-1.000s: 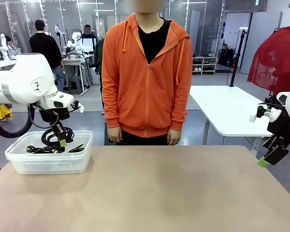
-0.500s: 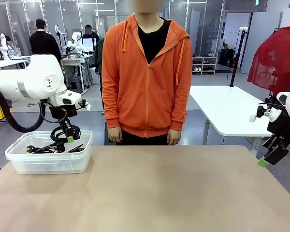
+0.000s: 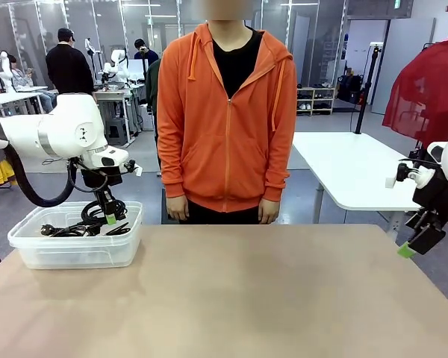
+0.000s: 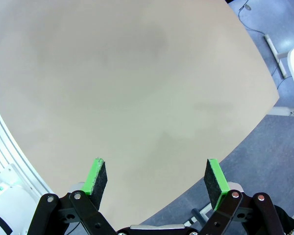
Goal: Organize and store the cables.
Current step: Place the USB Extension Cable into the Organizing box.
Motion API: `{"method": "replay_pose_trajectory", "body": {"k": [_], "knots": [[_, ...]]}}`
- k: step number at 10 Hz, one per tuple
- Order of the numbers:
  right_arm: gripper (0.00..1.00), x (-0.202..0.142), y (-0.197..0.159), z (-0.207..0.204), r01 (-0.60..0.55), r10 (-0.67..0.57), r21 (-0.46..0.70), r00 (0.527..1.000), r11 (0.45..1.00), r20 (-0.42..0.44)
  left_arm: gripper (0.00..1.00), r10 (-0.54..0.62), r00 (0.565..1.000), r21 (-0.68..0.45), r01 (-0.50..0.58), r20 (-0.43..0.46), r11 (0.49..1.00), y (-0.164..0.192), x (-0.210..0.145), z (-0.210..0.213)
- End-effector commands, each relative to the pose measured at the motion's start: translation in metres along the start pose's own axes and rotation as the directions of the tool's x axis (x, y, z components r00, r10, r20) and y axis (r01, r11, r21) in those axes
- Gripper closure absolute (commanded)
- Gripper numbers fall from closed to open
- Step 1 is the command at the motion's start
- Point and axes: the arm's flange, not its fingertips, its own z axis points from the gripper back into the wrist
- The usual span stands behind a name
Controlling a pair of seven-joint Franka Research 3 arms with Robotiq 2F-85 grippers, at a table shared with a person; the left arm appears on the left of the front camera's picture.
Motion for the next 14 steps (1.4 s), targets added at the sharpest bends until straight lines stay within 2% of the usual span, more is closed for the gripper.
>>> {"method": "replay_pose_trajectory", "body": {"k": [1, 2, 4, 5, 6, 7, 8, 9, 10, 11, 12, 13, 14], "knots": [[0.0, 0.002, -0.002, 0.0, 0.007, -0.007, 0.0, 1.0, 1.0, -0.01, 1.0, 0.0, 1.0, -0.011, 0.0, -0.021, 1.0, 0.003, 0.006, 0.007], [0.0, 0.002, -0.002, 0.0, 0.007, -0.007, 0.0, 1.0, 1.0, -0.01, 1.0, 0.0, 1.0, -0.022, 0.0, -0.03, 1.0, 0.003, 0.007, 0.003], [0.0, 0.002, -0.002, 0.0, 0.007, -0.007, 0.0, 1.0, 1.0, -0.01, 0.61, 0.0, 0.999, -0.038, -0.002, -0.05, 0.999, 0.003, 0.008, -0.006], [0.0, 0.002, -0.002, 0.0, 0.007, -0.007, 0.0, 1.0, 1.0, -0.01, 0.55, -0.001, 0.998, -0.038, -0.002, -0.055, 0.999, 0.002, 0.007, -0.006], [0.0, 0.002, -0.002, 0.0, 0.007, -0.007, 0.0, 1.0, 1.0, -0.01, 0.43, -0.002, 0.998, -0.037, 0.0, -0.063, 0.999, 0.0, 0.006, -0.005], [0.0, 0.002, -0.002, 0.0, 0.007, -0.007, 0.0, 1.0, 1.0, -0.01, 0.54, -0.004, 0.998, -0.032, 0.002, -0.058, 0.999, -0.001, 0.005, -0.003], [0.0, 0.002, -0.002, 0.0, 0.007, -0.007, 0.0, 1.0, 1.0, -0.01, 0.26, -0.003, 0.998, -0.03, 0.002, -0.057, 1.0, -0.002, 0.005, -0.001], [0.0, 0.002, -0.002, 0.0, 0.007, -0.007, 0.0, 1.0, 1.0, -0.01, 0.38, -0.001, 0.998, -0.027, -0.001, -0.06, 1.0, -0.003, 0.004, 0.0], [0.0, 0.002, -0.002, 0.0, 0.007, -0.007, 0.0, 1.0, 1.0, -0.01, 0.1, 0.004, 0.998, -0.021, -0.005, -0.057, 1.0, -0.003, 0.003, 0.002], [0.0, 0.002, -0.002, 0.0, 0.007, -0.007, 0.0, 1.0, 1.0, -0.01, 0.22, 0.007, 0.998, -0.018, -0.008, -0.057, 1.0, -0.004, 0.001, 0.005], [0.0, 0.002, -0.002, 0.0, 0.007, -0.007, 0.0, 1.0, 1.0, -0.01, 0.0, 0.009, 0.999, -0.016, -0.01, -0.054, 1.0, -0.004, 0.0, 0.005], [0.0, 0.002, -0.002, 0.0, 0.007, -0.007, 0.0, 1.0, 1.0, -0.01, 0.07, 0.016, 0.999, -0.016, -0.017, -0.04, 1.0, -0.003, -0.001, 0.004], [0.0, 0.002, -0.002, 0.0, 0.007, -0.007, 0.0, 1.0, 1.0, -0.01, 0.0, 0.059, 0.998, -0.021, -0.06, -0.036, 0.998, -0.001, 0.0, 0.005]]}}
